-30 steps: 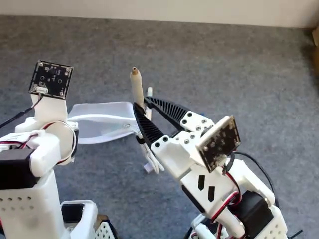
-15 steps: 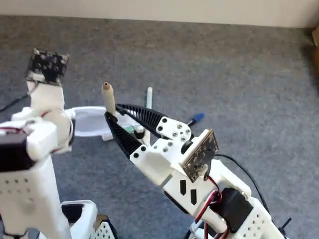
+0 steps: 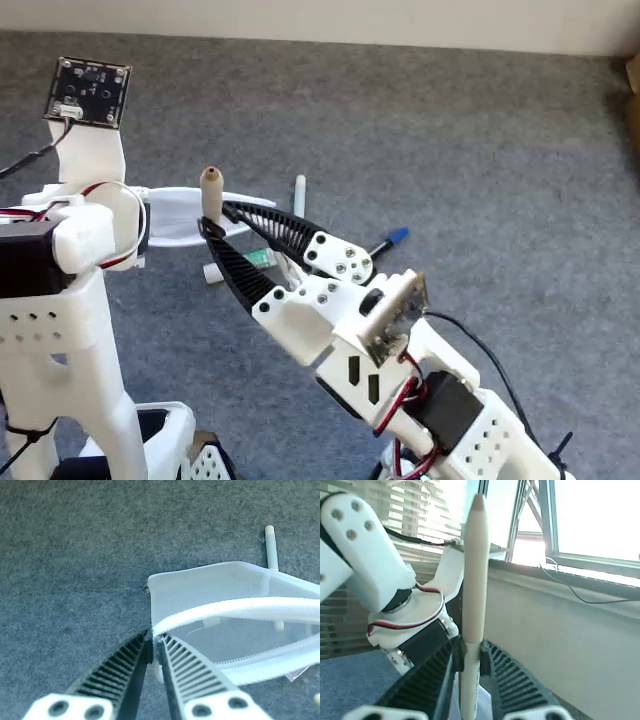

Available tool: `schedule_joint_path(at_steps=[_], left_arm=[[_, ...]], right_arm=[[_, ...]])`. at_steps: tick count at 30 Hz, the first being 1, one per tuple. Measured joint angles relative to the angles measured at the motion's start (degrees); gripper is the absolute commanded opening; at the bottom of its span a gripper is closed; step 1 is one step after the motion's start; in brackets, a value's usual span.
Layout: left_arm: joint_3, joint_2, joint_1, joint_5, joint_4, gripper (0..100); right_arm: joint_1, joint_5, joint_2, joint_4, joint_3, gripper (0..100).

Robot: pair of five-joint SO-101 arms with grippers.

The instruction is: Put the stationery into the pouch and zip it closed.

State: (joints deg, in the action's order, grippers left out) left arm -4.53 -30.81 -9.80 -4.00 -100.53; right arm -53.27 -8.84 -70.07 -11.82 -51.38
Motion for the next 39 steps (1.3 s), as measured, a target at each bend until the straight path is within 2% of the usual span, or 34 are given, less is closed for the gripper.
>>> schedule_joint_path(at_steps=[6,10,19,28,36,39], left_arm=[[0.0,0.0,0.0,0.1,0.0,1],[0.0,0.0,0.0,3.5,0.0,1],[0.7,-0.4,0.0,4.7,0.0,1],[0.7,-0.1,-2.7,4.7,0.0,1],[5.3,-0.8,-3.4,4.8,3.4,1],[6.9,-0.8,-3.5,4.8,4.1,1]], right_arm=[[1.2,0.0,5.5,9.1,-0.4,0.4],[3.3,0.0,11.3,15.0,-0.4,0.4],[3.9,0.0,14.1,18.5,-6.9,0.4],[3.9,0.0,24.5,31.5,-10.9,0.4],[3.8,0.0,28.7,32.5,-11.2,0.8],[2.8,0.0,28.7,30.6,-11.2,7.1]])
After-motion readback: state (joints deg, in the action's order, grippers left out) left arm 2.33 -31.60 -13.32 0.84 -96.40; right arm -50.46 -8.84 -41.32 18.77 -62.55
